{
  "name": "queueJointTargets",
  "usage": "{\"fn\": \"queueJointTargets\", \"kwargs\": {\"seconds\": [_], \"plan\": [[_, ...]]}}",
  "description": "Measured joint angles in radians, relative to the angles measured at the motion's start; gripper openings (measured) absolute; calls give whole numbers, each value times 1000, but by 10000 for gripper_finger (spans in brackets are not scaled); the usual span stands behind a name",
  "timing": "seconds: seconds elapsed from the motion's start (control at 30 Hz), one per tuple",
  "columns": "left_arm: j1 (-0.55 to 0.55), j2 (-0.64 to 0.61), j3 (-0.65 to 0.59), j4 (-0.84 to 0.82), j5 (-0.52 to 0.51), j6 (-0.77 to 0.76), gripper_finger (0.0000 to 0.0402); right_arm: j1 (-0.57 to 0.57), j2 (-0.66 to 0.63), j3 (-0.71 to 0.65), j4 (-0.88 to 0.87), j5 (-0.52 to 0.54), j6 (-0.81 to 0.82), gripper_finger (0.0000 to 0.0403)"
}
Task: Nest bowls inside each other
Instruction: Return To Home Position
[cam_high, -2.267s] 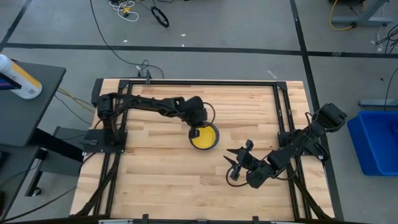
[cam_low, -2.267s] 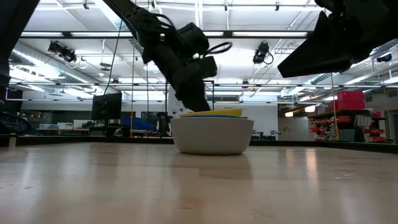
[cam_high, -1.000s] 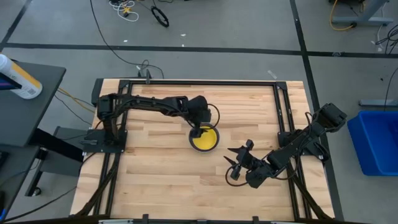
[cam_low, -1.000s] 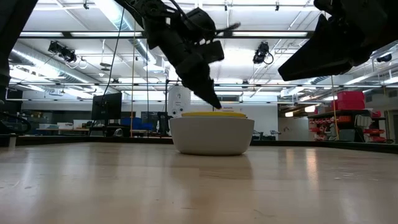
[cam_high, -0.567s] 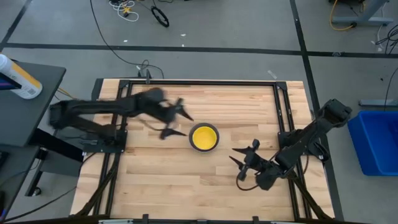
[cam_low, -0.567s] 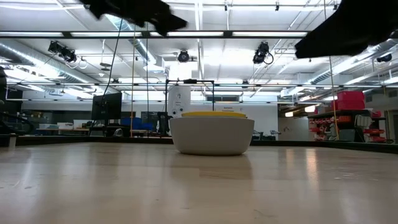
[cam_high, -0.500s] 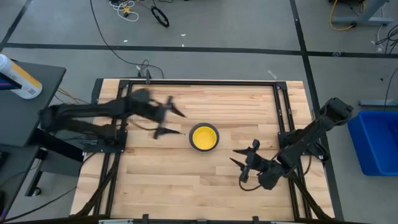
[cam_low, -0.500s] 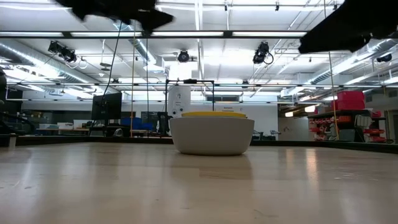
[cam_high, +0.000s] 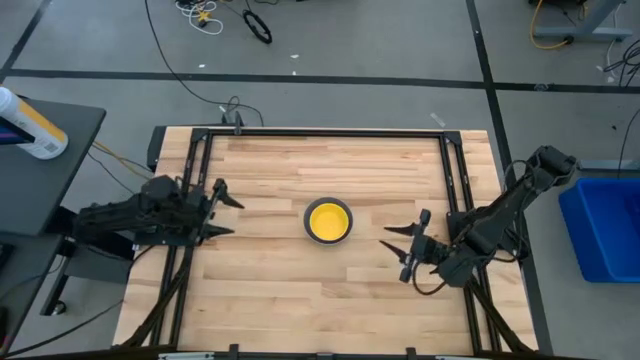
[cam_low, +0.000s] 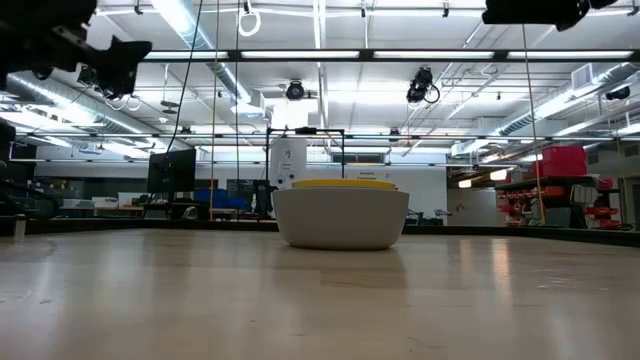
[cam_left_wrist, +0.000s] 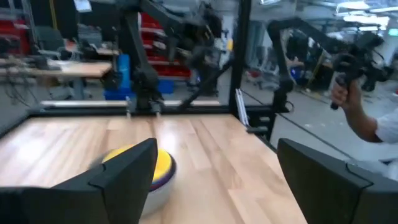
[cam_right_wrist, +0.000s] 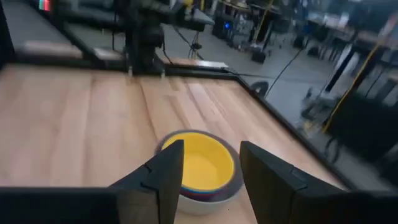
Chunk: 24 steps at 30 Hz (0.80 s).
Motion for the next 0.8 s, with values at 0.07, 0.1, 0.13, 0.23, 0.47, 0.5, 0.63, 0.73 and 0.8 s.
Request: {"fn": "queueJointTargets", "kwargs": {"seconds": [0.07, 0.1, 0.13, 0.23, 0.47, 0.5, 0.63, 0.73, 0.8], "plan": [[-7, 4, -2, -38, 16, -3, 340, 8, -31, 0, -8, -48, 144, 167], [-11, 9, -5, -64, 27, -2, 340, 12, -50, 0, -21, -79, 152, 167], [-16, 23, -2, -58, 26, 7, 339, 12, -71, 0, -34, -116, 167, 167], [-28, 37, -16, -74, -21, 17, 337, 25, -149, 0, -93, -151, 212, 164], [-60, 4, -25, -71, -40, 21, 336, 150, -346, -87, -19, -115, 107, 165], [-64, 4, -25, -65, -44, 22, 336, 163, -380, -133, 49, -116, 66, 166], [-79, 4, -26, -62, -74, 18, 338, 197, -520, -377, 425, -203, -147, 167], [-85, 4, -26, -60, -98, 13, 338, 198, -621, -592, 759, -354, -315, 164], [-85, 4, -26, -59, -102, 5, 337, 198, -684, -665, 820, -432, -374, 162]]}}
